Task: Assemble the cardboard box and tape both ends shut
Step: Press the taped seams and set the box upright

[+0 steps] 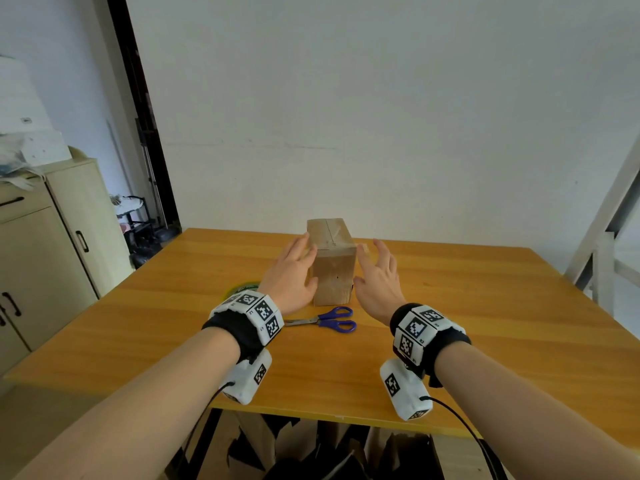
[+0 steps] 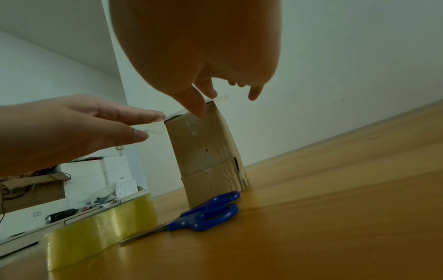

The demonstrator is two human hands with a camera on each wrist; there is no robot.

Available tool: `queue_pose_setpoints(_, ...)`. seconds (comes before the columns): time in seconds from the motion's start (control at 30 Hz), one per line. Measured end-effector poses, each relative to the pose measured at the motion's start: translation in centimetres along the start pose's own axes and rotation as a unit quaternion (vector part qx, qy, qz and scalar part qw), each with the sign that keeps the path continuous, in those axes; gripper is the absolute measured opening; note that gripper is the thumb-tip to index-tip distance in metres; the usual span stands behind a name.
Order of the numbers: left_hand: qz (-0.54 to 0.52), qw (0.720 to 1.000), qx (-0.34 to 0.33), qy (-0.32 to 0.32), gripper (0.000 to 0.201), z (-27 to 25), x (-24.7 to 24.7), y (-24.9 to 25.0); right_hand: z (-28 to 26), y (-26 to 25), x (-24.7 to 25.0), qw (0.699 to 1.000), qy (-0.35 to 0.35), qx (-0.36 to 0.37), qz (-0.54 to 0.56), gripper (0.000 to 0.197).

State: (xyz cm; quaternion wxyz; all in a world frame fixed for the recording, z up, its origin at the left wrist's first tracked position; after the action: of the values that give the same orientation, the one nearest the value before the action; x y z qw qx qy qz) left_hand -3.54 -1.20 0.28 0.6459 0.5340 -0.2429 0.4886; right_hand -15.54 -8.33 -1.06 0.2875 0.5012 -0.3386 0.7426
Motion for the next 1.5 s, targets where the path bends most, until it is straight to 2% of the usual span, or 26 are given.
queue_pose_setpoints(0.2, -0.06, 0.997, 0.044, -0.024, 0.076, -0.3, -1.7, -0.8, 0.3, -0.2, -0.9, 0.999, -0.01, -0.016, 0.033, 0.064)
queue_pose_setpoints(0.4, -0.167, 0.981, 0.071, -0.071, 0.077, -0.4, -3.5, -0.3, 0.8, -0.4, -2.1, 0.988, -0.042, -0.031, 0.145, 0.068)
queue_pose_setpoints(0.6, -0.294, 0.944, 0.116, -0.098, 0.076, 0.0, -4.4, -0.5, 0.5, -0.6, -2.9, 0.938, -0.1, -0.061, 0.328, 0.068)
queue_pose_setpoints(0.73, -0.333, 0.927, 0.15, -0.084, 0.077, 0.3, -4.7, -1.6, 0.8, -0.4, -2.6, 0.933, -0.097, -0.071, 0.34, 0.066)
queue_pose_setpoints(0.93, -0.333, 0.923, 0.177, -0.076, 0.075, 0.7, -4.4, -2.5, 1.1, 0.1, -2.9, 0.938, -0.093, -0.072, 0.326, 0.067)
queue_pose_setpoints(1.0, -0.336, 0.925, 0.171, -0.044, 0.076, 1.0, -2.9, -2.3, 1.1, 0.6, -2.2, 0.934, -0.089, -0.077, 0.338, 0.071)
queue_pose_setpoints(1.07, -0.344, 0.929, 0.137, -0.018, 0.076, 1.5, -1.6, -1.5, 1.4, 0.8, -1.3, 0.934, -0.073, -0.067, 0.345, 0.073)
queue_pose_setpoints(1.17, -0.391, 0.914, 0.103, -0.029, 0.067, 1.8, -1.5, -0.5, 2.0, 0.4, -0.8, 0.933, -0.063, -0.05, 0.351, 0.073)
queue_pose_setpoints(1.4, -0.433, 0.894, 0.115, -0.018, 0.058, 2.6, -2.4, -1.0, 2.5, -0.5, -0.5, 0.907, -0.056, -0.005, 0.417, 0.064)
queue_pose_setpoints(1.5, -0.439, 0.888, 0.133, -0.01, 0.058, 3.0, -2.3, -1.4, 2.6, -0.6, -1.1, 0.91, -0.067, 0.003, 0.41, 0.064)
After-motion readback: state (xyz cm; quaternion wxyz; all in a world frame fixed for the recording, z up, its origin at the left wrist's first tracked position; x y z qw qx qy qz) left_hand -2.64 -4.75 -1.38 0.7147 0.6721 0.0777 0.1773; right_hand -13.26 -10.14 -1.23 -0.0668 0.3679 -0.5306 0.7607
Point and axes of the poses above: each hand's wrist, its own z-axis towards the middle knuckle, its own x-axis out of the back of the hand, y = z × x, the point moved 10 cm from there along z, towards the middle knuckle, and after that the axes turned 15 degrees about -z, right-handed, at the moved point
